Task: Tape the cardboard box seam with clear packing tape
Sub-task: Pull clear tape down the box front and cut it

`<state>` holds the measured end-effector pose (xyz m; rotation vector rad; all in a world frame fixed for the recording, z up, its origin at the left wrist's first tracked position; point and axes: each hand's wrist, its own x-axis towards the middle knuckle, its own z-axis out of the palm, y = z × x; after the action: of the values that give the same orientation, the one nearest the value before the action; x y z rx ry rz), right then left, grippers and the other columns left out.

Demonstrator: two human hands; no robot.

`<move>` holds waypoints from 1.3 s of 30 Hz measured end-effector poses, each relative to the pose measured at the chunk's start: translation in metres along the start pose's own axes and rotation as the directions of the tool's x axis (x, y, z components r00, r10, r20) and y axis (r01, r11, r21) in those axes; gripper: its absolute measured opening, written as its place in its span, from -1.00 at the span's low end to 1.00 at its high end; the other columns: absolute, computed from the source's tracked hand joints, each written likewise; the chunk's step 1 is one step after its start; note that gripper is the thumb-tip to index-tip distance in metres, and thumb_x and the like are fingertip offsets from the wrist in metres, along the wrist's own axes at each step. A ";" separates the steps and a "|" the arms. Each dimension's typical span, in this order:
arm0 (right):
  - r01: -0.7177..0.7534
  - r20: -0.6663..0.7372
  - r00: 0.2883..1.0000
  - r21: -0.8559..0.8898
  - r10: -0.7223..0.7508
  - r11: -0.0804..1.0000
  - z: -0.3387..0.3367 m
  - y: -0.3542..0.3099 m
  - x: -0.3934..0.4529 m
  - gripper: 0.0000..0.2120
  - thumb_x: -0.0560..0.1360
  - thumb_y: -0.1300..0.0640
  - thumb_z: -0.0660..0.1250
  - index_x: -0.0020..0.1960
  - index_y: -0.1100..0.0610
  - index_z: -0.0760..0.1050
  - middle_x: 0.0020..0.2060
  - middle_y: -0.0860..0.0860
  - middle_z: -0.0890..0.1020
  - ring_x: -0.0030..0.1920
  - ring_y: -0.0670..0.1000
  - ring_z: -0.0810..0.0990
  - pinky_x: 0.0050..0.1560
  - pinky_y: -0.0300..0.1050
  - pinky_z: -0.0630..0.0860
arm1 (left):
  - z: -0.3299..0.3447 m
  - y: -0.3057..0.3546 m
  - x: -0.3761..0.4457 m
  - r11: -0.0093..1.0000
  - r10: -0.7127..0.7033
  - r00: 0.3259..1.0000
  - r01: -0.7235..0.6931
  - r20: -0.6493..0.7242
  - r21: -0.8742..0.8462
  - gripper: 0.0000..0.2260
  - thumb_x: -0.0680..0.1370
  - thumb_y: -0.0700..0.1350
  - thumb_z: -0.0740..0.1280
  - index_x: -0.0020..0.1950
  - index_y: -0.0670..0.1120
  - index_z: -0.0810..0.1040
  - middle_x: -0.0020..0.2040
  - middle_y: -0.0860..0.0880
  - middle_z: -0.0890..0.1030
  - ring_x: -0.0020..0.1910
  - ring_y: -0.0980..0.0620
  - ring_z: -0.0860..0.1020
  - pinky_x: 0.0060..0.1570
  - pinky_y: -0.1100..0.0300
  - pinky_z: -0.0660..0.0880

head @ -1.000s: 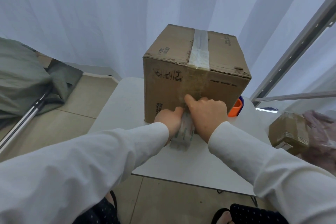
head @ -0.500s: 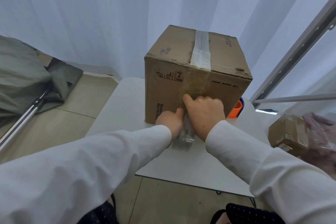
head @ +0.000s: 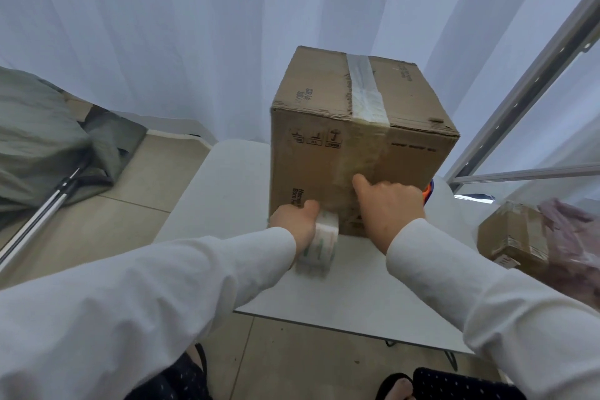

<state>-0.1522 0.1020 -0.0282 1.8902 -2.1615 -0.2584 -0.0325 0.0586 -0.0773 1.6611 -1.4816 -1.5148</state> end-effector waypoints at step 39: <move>0.486 -0.592 0.790 0.449 -0.157 0.750 -0.018 0.024 0.007 -0.81 0.45 0.16 0.21 0.03 0.18 0.48 -0.30 -0.08 0.50 -0.40 -0.10 0.43 -0.35 -0.42 0.38 | -0.008 0.004 0.001 0.942 0.015 0.921 -0.143 0.388 0.302 -0.64 0.53 0.12 0.13 -0.27 -0.11 0.47 -0.27 -0.10 0.48 -0.25 -0.09 0.46 -0.19 0.15 0.41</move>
<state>-0.1702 0.0991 -0.0031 2.3002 -1.5995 0.8838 -0.0270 0.0540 -0.0714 1.5045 -2.0801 -1.6881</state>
